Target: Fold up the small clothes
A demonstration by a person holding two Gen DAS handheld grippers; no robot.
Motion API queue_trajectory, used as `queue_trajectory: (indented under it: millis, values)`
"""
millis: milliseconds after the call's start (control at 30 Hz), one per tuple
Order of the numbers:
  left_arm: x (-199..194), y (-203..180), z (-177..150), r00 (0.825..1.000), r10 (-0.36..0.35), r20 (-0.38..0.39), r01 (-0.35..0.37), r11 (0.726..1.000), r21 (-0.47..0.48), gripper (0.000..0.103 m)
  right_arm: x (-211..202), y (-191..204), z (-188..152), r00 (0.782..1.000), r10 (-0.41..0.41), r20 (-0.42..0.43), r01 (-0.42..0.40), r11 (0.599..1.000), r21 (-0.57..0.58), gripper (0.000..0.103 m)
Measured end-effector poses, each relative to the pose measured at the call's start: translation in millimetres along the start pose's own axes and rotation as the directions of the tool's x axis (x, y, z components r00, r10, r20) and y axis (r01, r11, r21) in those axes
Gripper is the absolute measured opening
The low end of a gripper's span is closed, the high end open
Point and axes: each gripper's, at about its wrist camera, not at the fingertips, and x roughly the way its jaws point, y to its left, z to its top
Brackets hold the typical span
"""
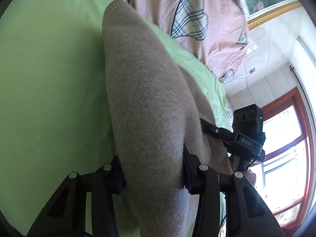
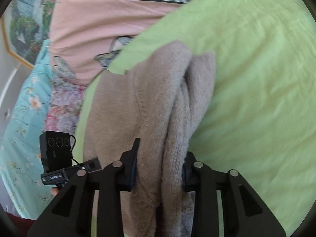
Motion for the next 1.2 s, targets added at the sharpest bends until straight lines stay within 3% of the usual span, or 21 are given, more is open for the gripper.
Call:
queue_trajectory:
  millis: [200,333,433,533,567,667,800,867,933,1000,1067,1200]
  values:
    - [-96.0,12.3,-47.1,0.997,0.071,-0.010,-0.071,0.997,0.040,0.044,6.1,55.2,-38.8,0.988,0.148,-0.037,-0.149,0.988,-0.030,0.033]
    - [-128.9,37.3,-81.8,0.992,0.125,-0.027,-0.125,0.992,0.015,0.046,28.2,79.3,-58.6,0.977,0.190,-0.101,-0.194,0.980,-0.040,0.033]
    - [-123.8,70.8,-105.2,0.989,0.131,-0.063,-0.134,0.989,-0.060,0.051,49.5,79.7,-73.7,0.980,0.140,-0.140,-0.146,0.989,-0.037,0.036]
    - [-125.4,88.1,-115.8,1.000,0.022,-0.021,-0.025,0.986,-0.164,0.056,50.2,71.9,-80.8,0.981,0.145,-0.133,-0.143,0.989,0.024,0.044]
    - [-124.5,86.9,-115.2,1.000,0.022,-0.010,-0.023,0.985,-0.171,0.056,47.6,72.0,-81.3,0.983,0.123,-0.135,-0.121,0.992,0.025,0.048]
    - [-128.1,82.3,-113.1,0.998,0.056,0.011,-0.054,0.986,-0.156,0.058,35.7,80.0,-83.2,0.994,0.015,-0.107,-0.017,1.000,-0.022,0.059]
    - [-147.6,77.0,-101.4,0.989,0.122,0.087,-0.110,0.985,-0.135,0.061,11.2,91.6,-74.5,0.995,-0.093,-0.026,0.091,0.994,-0.053,0.060]
    - [-151.5,81.9,-92.5,0.986,0.125,0.111,-0.108,0.983,-0.149,0.061,2.2,101.2,-66.3,0.994,-0.098,0.044,0.101,0.992,-0.076,0.060]
    - [-147.8,88.7,-86.5,0.986,0.129,0.104,-0.111,0.980,-0.166,0.062,6.8,107.4,-59.0,0.995,-0.077,0.060,0.082,0.993,-0.084,0.060]
    - [-138.5,92.7,-84.2,0.986,0.134,0.095,-0.116,0.977,-0.180,0.061,22.8,112.7,-53.1,0.995,-0.093,0.044,0.097,0.991,-0.097,0.054]
    - [-132.8,91.5,-85.4,0.984,0.142,0.104,-0.122,0.976,-0.181,0.055,43.7,111.4,-48.8,0.992,-0.128,0.010,0.128,0.989,-0.077,0.029]
    - [-131.6,77.7,-88.5,0.974,0.199,0.111,-0.183,0.974,-0.133,0.053,52.8,118.6,-44.0,0.993,-0.112,0.037,0.114,0.989,-0.090,0.017]
